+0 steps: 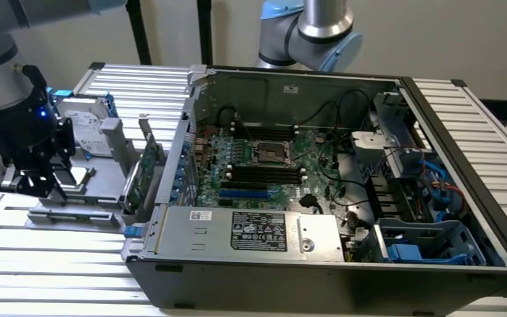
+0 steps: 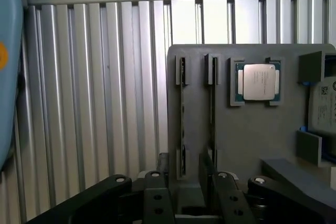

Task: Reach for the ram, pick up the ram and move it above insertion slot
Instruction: 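Pick up the ram and move it above insertion slot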

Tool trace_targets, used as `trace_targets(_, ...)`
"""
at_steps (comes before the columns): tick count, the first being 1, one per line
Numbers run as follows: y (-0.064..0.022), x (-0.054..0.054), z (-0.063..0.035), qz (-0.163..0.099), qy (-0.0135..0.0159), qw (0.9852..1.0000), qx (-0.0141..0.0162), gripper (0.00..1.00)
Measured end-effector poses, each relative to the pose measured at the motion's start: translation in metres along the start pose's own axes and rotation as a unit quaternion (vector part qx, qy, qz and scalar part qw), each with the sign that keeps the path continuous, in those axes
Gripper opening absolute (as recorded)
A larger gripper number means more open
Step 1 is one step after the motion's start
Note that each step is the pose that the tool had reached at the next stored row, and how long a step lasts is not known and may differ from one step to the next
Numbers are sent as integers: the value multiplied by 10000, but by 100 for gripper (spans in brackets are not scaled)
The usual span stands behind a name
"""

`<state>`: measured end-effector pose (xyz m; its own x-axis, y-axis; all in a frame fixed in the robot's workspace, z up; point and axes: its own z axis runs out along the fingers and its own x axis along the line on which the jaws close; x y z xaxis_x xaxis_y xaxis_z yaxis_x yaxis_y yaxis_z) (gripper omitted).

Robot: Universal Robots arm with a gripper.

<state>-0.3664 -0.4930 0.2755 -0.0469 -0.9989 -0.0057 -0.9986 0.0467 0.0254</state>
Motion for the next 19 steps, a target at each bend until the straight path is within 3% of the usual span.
trace_targets(12,-2,3,218,-41,1,10000,-1,36)
trace_targets(19,41,6,345,-71,2,10000,-1,36)
